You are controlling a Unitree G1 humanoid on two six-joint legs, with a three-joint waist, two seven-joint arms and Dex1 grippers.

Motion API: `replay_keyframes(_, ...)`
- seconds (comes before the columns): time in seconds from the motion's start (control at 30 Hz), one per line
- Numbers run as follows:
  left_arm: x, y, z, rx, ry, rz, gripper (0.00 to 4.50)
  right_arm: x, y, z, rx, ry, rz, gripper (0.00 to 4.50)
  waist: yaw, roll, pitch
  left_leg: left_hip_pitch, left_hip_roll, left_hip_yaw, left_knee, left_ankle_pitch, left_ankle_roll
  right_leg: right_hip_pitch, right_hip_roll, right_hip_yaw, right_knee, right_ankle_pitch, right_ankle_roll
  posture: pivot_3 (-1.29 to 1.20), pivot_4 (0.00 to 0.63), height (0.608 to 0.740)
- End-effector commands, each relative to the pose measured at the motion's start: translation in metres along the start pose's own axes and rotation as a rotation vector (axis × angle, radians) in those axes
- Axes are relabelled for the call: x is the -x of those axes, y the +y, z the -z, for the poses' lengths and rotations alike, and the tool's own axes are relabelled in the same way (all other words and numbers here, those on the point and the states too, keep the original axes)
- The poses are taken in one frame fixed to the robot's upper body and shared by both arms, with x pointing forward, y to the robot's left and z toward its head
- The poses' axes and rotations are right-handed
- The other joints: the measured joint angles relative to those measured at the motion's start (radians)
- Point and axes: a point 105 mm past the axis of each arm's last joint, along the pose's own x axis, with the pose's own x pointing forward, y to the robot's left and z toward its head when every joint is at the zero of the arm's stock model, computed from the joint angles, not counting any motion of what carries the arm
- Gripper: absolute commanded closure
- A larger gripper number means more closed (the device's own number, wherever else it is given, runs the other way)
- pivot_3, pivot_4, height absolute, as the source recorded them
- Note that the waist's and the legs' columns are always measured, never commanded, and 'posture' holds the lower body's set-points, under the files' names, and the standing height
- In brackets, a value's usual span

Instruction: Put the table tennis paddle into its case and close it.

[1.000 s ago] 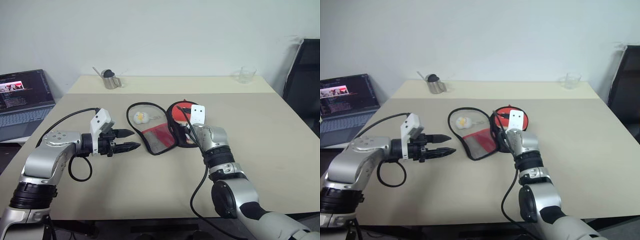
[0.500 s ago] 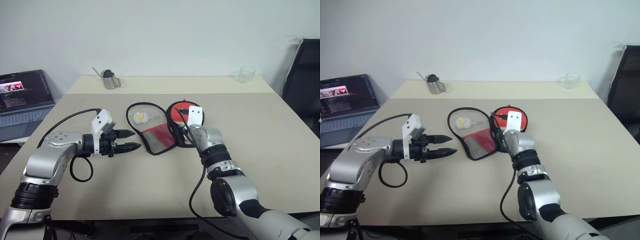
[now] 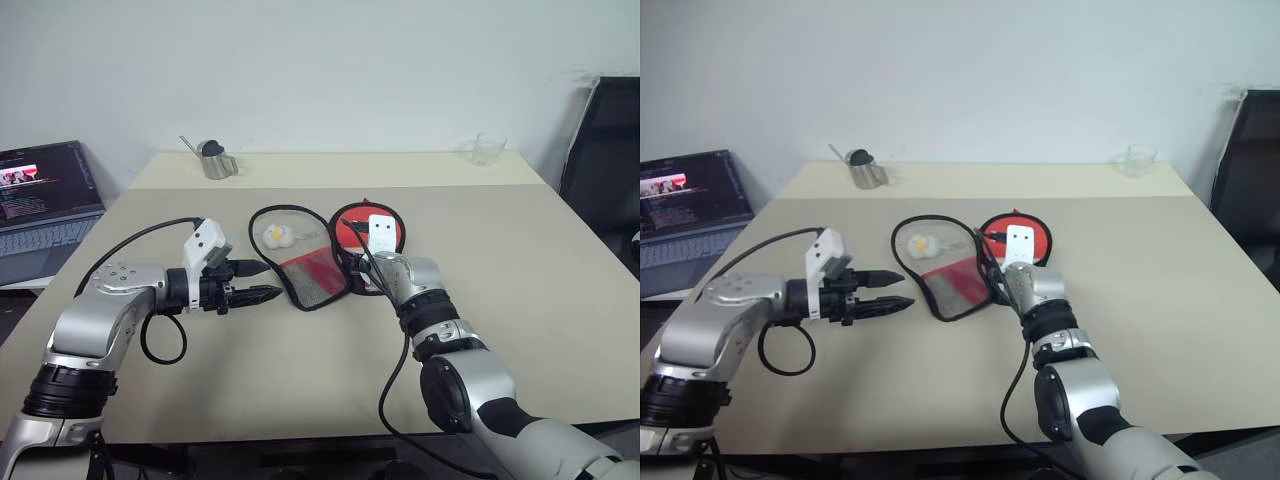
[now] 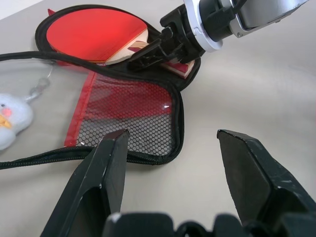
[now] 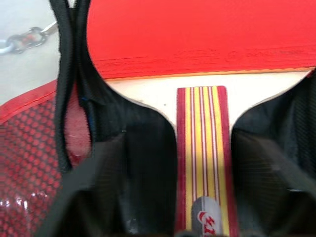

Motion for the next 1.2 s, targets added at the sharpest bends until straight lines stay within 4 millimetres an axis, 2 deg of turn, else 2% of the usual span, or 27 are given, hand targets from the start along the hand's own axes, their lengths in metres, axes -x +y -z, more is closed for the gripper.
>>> replay_keyframes(0.03, 0.000, 0.005, -0.007, -0.038, -0.011, -0.030, 1.39, 0.007, 0.008, -0.018, 0.007, -0.061, -0.044, 0.05, 0.000, 0.000, 0.000, 0.000, 0.000, 0.000, 0.000, 0.000, 0.000, 0.000, 0.000, 0.000, 0.000, 0.000, 0.000, 0.00, 0.150, 0.740)
replay_keyframes(0.17, 0.001, 0.025, -0.001, -0.044, 0.004, -0.144, 1.39, 0.019, 0.007, -0.038, 0.065, -0.129, -0.083, 0.05, 0.001, 0.000, 0.000, 0.000, 0.000, 0.000, 0.000, 0.000, 0.000, 0.000, 0.000, 0.000, 0.000, 0.000, 0.000, 0.00, 0.150, 0.740)
replay_keyframes(0.27, 0.008, 0.063, 0.013, 0.017, 0.019, -0.346, 1.39, 0.045, -0.008, -0.065, 0.124, -0.242, -0.165, 0.05, 0.005, 0.000, 0.000, 0.000, 0.000, -0.001, 0.000, 0.000, 0.000, 0.000, 0.000, -0.001, 0.000, 0.000, 0.000, 0.00, 0.150, 0.740)
replay_keyframes(0.33, 0.011, 0.075, 0.022, 0.043, 0.031, -0.403, 1.39, 0.062, -0.021, -0.076, 0.123, -0.296, -0.210, 0.05, 0.015, 0.000, 0.000, -0.001, -0.001, -0.001, 0.000, 0.000, 0.000, 0.000, 0.001, -0.001, 0.000, 0.000, 0.000, 0.00, 0.150, 0.740)
replay_keyframes(0.5, 0.001, 0.082, 0.037, 0.081, 0.050, -0.417, 1.39, 0.088, -0.065, -0.088, 0.155, -0.363, -0.159, 0.05, 0.018, 0.000, 0.000, -0.001, -0.001, 0.000, 0.000, 0.000, 0.000, 0.000, 0.000, -0.001, -0.001, 0.000, 0.001, 0.00, 0.150, 0.740)
replay_keyframes(0.67, -0.010, 0.082, 0.039, 0.083, 0.055, -0.391, 1.39, 0.094, -0.086, -0.089, 0.146, -0.371, -0.099, 0.05, 0.016, 0.000, 0.000, -0.001, 0.000, 0.000, 0.001, 0.000, 0.000, 0.000, -0.001, -0.001, 0.000, 0.000, 0.000, 0.00, 0.150, 0.740)
replay_keyframes(0.77, -0.015, 0.083, 0.036, 0.075, 0.052, -0.378, 1.39, 0.090, -0.088, -0.083, 0.147, -0.358, -0.084, 0.05, 0.014, 0.000, 0.000, 0.000, 0.001, 0.000, 0.001, 0.000, 0.000, 0.000, -0.001, 0.000, 0.001, 0.001, -0.001, 0.00, 0.150, 0.740)
replay_keyframes(0.9, -0.019, 0.082, 0.033, 0.068, 0.050, -0.352, 1.39, 0.085, -0.081, -0.074, 0.149, -0.332, -0.101, 0.05, 0.014, 0.000, 0.000, 0.000, 0.001, 0.000, 0.001, 0.000, 0.000, 0.000, 0.000, 0.000, 0.000, 0.001, -0.001, 0.00, 0.150, 0.740)
replay_keyframes(1.07, -0.021, 0.071, 0.034, 0.064, 0.061, -0.278, 1.39, 0.077, -0.059, -0.057, 0.162, -0.273, -0.158, 0.05, 0.015, 0.000, 0.000, 0.000, 0.000, 0.001, 0.001, 0.000, 0.000, 0.000, 0.000, 0.000, 0.000, 0.001, -0.001, 0.00, 0.150, 0.740)
replay_keyframes(1.2, -0.021, 0.068, 0.046, 0.055, 0.122, -0.277, 1.39, 0.070, -0.048, -0.051, 0.162, -0.249, -0.180, 0.05, 0.016, 0.000, 0.000, 0.000, 0.000, 0.000, 0.001, 0.000, 0.000, 0.000, 0.000, 0.000, 0.000, 0.001, -0.001, 0.00, 0.150, 0.740)
